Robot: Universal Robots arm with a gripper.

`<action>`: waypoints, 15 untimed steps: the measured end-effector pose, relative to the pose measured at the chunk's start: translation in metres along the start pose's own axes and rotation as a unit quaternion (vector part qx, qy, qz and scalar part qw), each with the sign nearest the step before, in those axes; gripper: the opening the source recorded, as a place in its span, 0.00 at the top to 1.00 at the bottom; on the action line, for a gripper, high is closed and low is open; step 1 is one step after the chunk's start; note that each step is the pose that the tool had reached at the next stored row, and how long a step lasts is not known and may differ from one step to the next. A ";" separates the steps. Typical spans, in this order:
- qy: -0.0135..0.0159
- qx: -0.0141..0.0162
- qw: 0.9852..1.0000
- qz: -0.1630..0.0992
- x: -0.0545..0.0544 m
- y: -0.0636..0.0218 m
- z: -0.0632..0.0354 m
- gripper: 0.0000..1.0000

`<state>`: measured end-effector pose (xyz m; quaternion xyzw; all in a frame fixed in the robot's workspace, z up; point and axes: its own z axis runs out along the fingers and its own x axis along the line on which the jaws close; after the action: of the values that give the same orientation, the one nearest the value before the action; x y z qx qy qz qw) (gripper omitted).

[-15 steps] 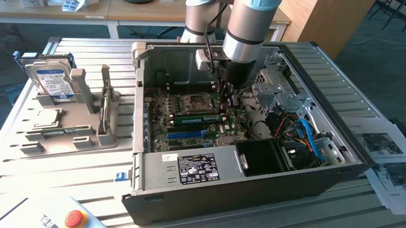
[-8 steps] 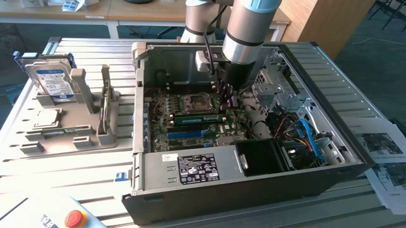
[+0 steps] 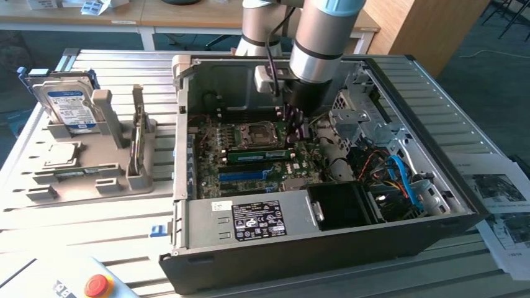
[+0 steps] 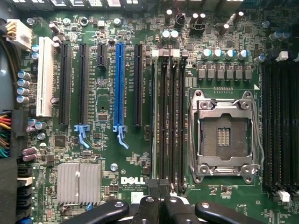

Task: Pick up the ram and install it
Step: 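Press down the ram until it locks into place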

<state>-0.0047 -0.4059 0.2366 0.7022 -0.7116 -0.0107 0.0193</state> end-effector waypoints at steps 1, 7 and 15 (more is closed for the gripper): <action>0.000 0.000 1.000 0.000 -0.001 0.0000 0.0002 0.90; 0.000 0.000 1.000 0.000 -0.001 -0.0014 0.0001 0.90; 0.000 0.000 1.000 0.000 -0.001 -0.0070 0.0000 0.90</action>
<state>0.0023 -0.4053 0.2362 0.7022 -0.7116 -0.0108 0.0193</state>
